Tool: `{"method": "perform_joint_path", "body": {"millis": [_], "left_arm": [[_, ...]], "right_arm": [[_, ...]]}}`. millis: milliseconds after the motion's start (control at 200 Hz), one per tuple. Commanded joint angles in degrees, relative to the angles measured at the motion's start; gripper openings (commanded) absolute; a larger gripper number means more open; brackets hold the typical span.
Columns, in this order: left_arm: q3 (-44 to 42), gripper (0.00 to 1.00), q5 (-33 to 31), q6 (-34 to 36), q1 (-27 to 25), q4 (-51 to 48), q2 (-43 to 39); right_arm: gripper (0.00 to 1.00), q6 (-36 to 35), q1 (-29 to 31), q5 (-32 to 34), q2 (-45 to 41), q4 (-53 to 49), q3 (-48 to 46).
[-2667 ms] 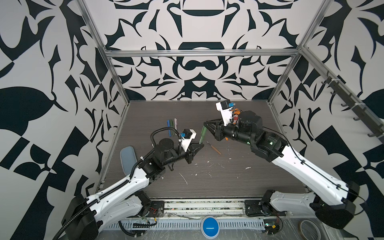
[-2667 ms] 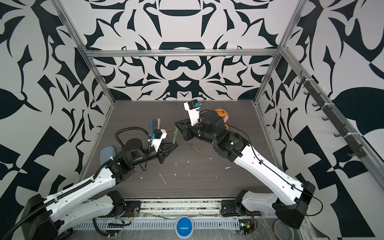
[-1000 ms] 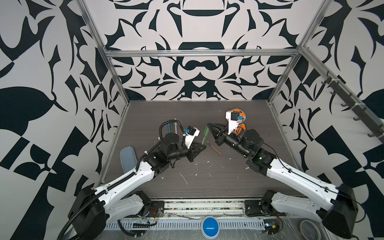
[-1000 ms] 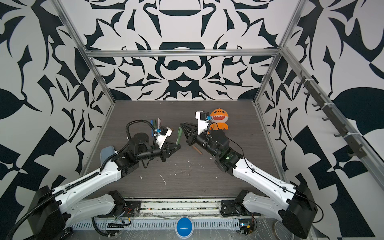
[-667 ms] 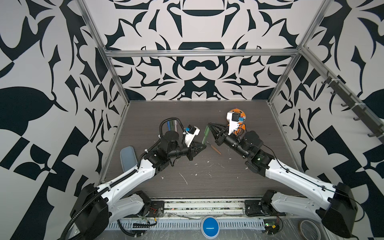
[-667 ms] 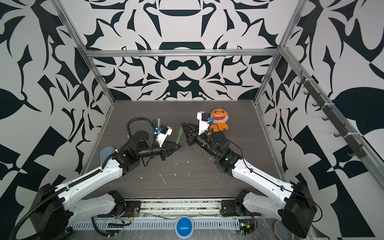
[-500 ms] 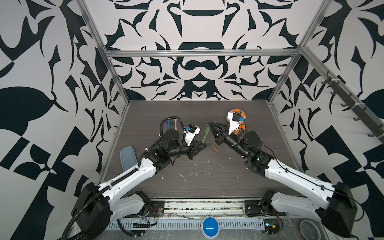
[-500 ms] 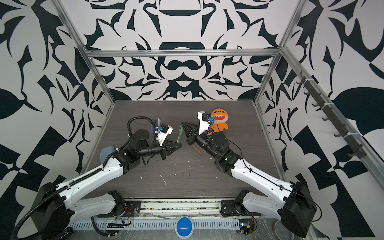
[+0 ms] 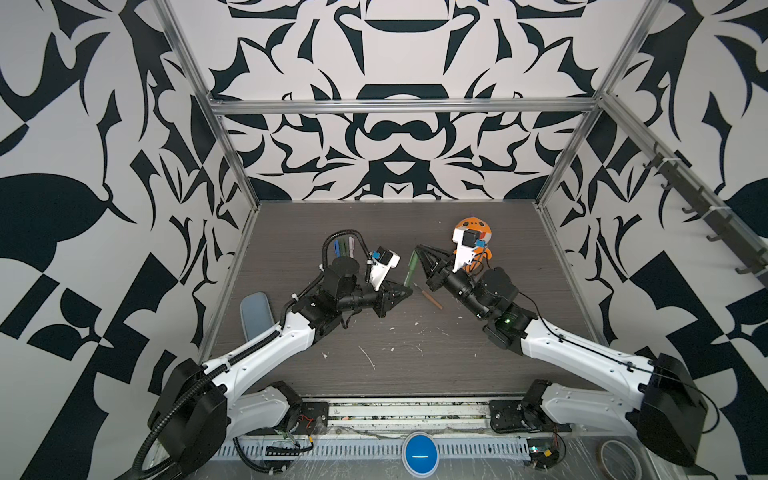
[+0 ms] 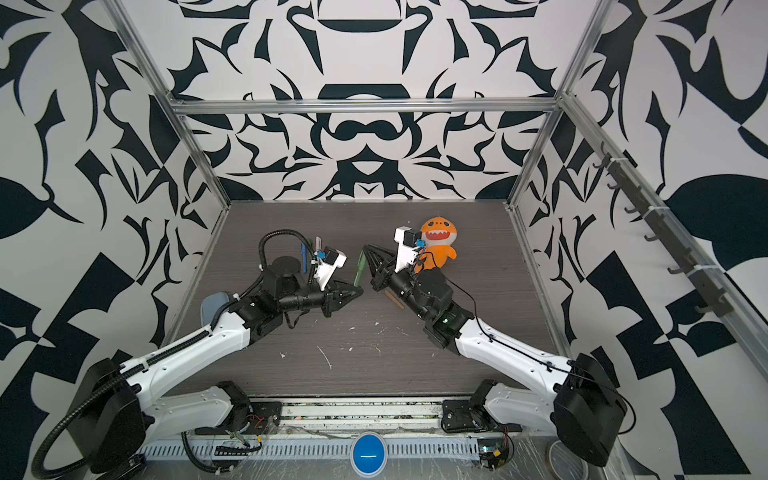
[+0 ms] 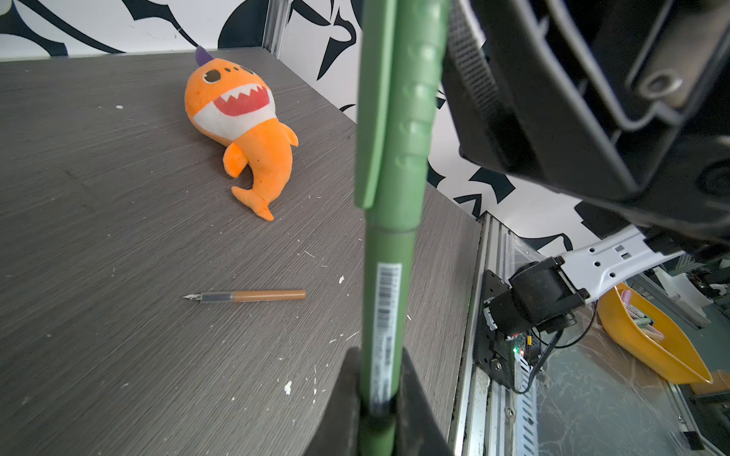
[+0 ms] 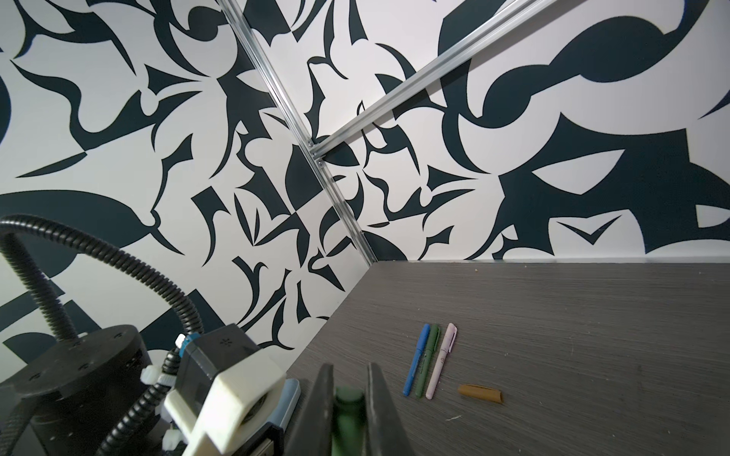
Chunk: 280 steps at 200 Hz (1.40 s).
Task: Insert the pens into the pen caps
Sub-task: 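Press the green cap further onto the pen with the right gripper, then carry the capped green pen to the other pens while the right draws back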
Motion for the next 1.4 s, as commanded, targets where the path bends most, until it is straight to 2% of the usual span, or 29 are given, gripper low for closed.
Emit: {"method": "perform_joint_path", "body": {"millis": [0,145,280,325,435,535,695,885,980,1085,1240,1285,1395], "left_arm": [[10.69,0.00,-9.45,-5.31,4.15,27.87,-2.08],[9.71,0.00,-8.48,-4.62,4.16,25.41,-2.37],[5.37,0.00,-7.46,-3.91,4.19,20.95,-4.00],[3.07,0.00,-7.44,-4.22,4.15,19.92,-4.65],[-3.23,0.00,-9.13,-5.64,4.15,18.80,-6.73],[-7.46,0.00,-13.01,-6.50,4.15,16.66,-9.04],[-8.35,0.00,-20.66,-6.60,4.28,8.30,-13.05],[-0.76,0.00,-30.21,-7.47,6.94,-7.41,-12.08],[4.40,0.00,-30.89,-9.38,11.53,-16.40,-9.05],[9.26,0.00,-26.33,-11.78,18.89,-23.89,-4.52],[14.96,0.00,-22.87,-12.10,27.02,-30.84,1.62],[16.67,0.00,-22.22,-11.76,28.58,-32.44,3.32],[20.72,0.00,-22.83,-9.24,30.96,-35.94,8.60]], "right_arm": [[0.00,-0.99,6.86,-16.18,3.53,-25.20,-7.18],[0.01,-1.27,6.85,-14.73,0.18,-27.24,-3.39],[0.30,-4.71,6.78,-8.76,-5.00,-32.77,6.68],[0.36,-6.41,6.74,-5.87,-6.78,-34.78,10.87],[0.41,-10.40,6.71,-1.40,-10.12,-38.19,19.21],[0.41,-12.34,6.68,0.39,-12.52,-39.83,21.89],[0.40,-13.73,6.68,5.25,-14.11,-41.95,18.58],[0.39,-13.65,4.78,10.75,-11.31,-41.20,10.61],[0.39,-12.62,2.40,9.62,-8.41,-37.95,7.23],[0.39,-11.19,-1.04,6.90,-4.71,-33.69,4.05],[0.38,-10.30,-3.26,8.47,-1.51,-26.45,-0.58],[0.38,-10.35,-3.26,11.71,-1.08,-24.36,-2.15],[0.38,-10.69,-3.34,13.76,-1.03,-21.66,-5.05]]}}
